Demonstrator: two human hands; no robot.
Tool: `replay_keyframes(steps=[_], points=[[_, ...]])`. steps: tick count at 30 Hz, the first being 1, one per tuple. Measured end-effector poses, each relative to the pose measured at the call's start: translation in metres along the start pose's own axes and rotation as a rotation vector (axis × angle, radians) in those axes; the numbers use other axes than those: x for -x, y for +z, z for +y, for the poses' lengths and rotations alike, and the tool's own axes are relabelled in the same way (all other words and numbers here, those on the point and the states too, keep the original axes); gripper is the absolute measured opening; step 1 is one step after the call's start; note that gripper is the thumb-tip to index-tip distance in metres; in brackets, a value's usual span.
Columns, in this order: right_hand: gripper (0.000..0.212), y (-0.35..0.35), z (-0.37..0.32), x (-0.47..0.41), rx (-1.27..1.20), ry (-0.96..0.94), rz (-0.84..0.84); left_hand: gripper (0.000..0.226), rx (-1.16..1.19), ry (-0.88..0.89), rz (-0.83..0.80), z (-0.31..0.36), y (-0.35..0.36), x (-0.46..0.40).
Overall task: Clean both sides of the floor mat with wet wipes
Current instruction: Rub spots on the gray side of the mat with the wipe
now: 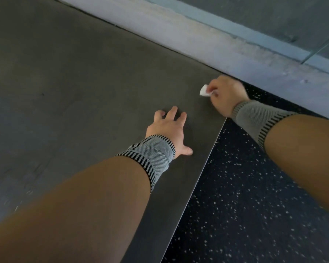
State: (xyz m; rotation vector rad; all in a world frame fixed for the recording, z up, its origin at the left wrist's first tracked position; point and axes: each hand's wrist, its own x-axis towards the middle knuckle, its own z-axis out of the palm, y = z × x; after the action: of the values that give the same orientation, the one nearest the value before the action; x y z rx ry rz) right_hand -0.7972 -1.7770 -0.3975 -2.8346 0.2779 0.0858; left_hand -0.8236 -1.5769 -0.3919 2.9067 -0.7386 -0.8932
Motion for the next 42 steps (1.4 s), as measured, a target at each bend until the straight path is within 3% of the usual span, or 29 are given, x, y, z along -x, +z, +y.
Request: replay_keyframes(steps=[2,4,8,10,14,15,20,21,25,28,30,31,33,35,36,38,42], points=[[0.029,-0.006,0.011,-0.014,0.010,0.239,0.056,0.113,-0.006,0.000,0.003,0.000,0.001,0.000],[0.032,-0.008,0.005,-0.016,0.006,0.297,0.017,0.113,-0.010,-0.001,0.001,-0.001,0.001,0.000],[0.012,0.001,-0.023,0.022,-0.063,-0.090,-0.179,0.114,0.006,0.002,0.007,0.000,0.001,0.000],[0.012,0.003,-0.019,0.023,-0.046,-0.157,-0.188,0.114,0.009,-0.002,0.009,-0.001,0.000,0.000],[0.023,0.004,-0.003,0.001,-0.046,0.250,0.029,0.113,0.015,0.000,0.005,-0.002,0.003,0.000],[0.024,0.007,-0.008,0.006,-0.041,0.235,0.013,0.113,0.016,0.001,0.006,-0.003,0.004,0.001],[0.015,0.012,-0.030,0.056,-0.061,-0.275,-0.242,0.113,0.045,0.003,0.021,-0.005,0.003,-0.001],[0.017,0.011,-0.024,0.052,-0.039,-0.244,-0.196,0.112,0.044,0.005,0.022,-0.005,0.004,0.000],[0.026,0.009,-0.004,0.034,-0.089,0.215,0.010,0.110,0.041,0.051,0.022,-0.007,0.006,0.009],[0.021,0.013,-0.020,0.057,-0.045,-0.039,-0.155,0.113,-0.033,0.143,-0.089,-0.014,0.003,0.018],[0.020,0.012,-0.024,0.070,-0.054,-0.204,-0.251,0.109,-0.216,0.222,-0.096,-0.024,-0.003,0.024],[0.021,0.010,-0.020,0.068,-0.036,-0.203,-0.251,0.105,-0.305,0.262,-0.081,-0.028,-0.005,0.028],[0.023,0.004,-0.005,0.057,0.000,-0.028,-0.177,0.094,-0.377,0.295,-0.053,-0.034,-0.012,0.034],[0.024,0.002,-0.002,0.053,-0.034,0.174,-0.083,0.088,-0.312,0.239,-0.087,-0.038,-0.016,0.041],[0.023,0.004,-0.007,0.057,-0.035,0.185,-0.058,0.088,-0.268,0.208,-0.126,-0.038,-0.015,0.045],[0.016,0.010,-0.022,0.075,-0.022,0.058,-0.102,0.094,-0.230,0.185,-0.166,-0.038,-0.005,0.054],[0.010,0.017,-0.032,0.105,-0.077,-0.214,-0.289,0.098,-0.178,0.194,-0.083,-0.047,0.004,0.056]])
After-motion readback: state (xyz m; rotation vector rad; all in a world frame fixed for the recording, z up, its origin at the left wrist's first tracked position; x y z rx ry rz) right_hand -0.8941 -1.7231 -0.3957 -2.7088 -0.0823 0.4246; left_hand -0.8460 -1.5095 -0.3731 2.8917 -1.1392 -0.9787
